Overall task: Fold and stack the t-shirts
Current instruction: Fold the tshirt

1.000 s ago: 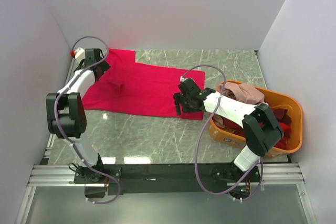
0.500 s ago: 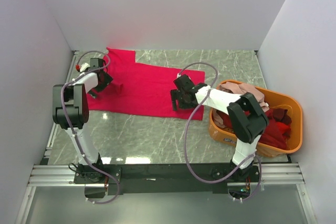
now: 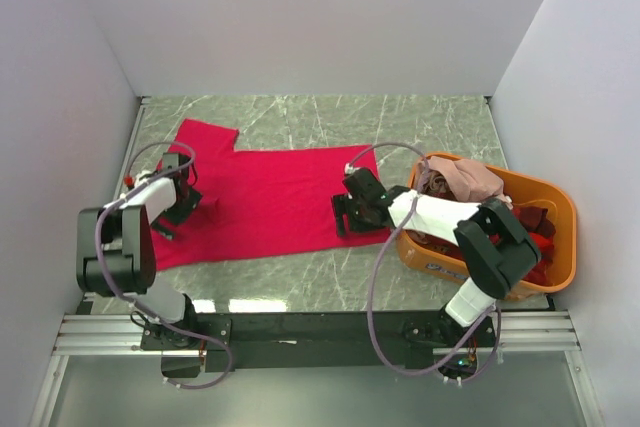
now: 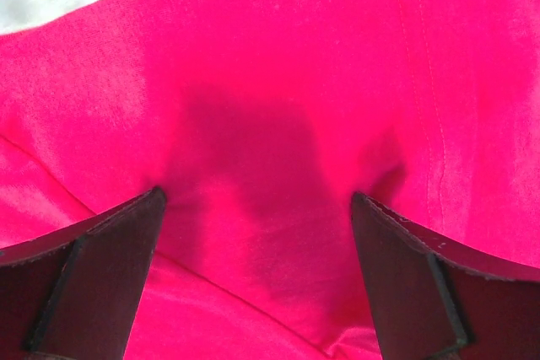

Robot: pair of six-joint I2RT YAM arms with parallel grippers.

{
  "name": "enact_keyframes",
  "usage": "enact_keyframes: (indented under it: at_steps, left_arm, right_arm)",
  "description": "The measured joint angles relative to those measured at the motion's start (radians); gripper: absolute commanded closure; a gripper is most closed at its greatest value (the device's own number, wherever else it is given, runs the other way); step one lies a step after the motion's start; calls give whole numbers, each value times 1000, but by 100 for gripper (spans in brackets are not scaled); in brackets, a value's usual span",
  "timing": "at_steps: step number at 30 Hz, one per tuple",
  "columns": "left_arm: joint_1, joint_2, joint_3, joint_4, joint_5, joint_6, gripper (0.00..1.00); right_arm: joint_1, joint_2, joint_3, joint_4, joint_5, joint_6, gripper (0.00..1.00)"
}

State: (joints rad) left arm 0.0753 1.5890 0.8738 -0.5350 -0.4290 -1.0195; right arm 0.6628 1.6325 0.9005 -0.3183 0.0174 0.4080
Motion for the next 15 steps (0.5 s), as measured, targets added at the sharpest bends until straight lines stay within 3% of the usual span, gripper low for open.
enact_keyframes:
  at_steps: [8,15]
  left_arm:
    - [0,-156,-114,-143,-39,-93,1]
    - [0,-237,-21,-205,-37,-80,1]
  right_arm:
    - [78,-93,-80,-27,-15,29,18]
    - [79,-141,-10,-140,38,30,17]
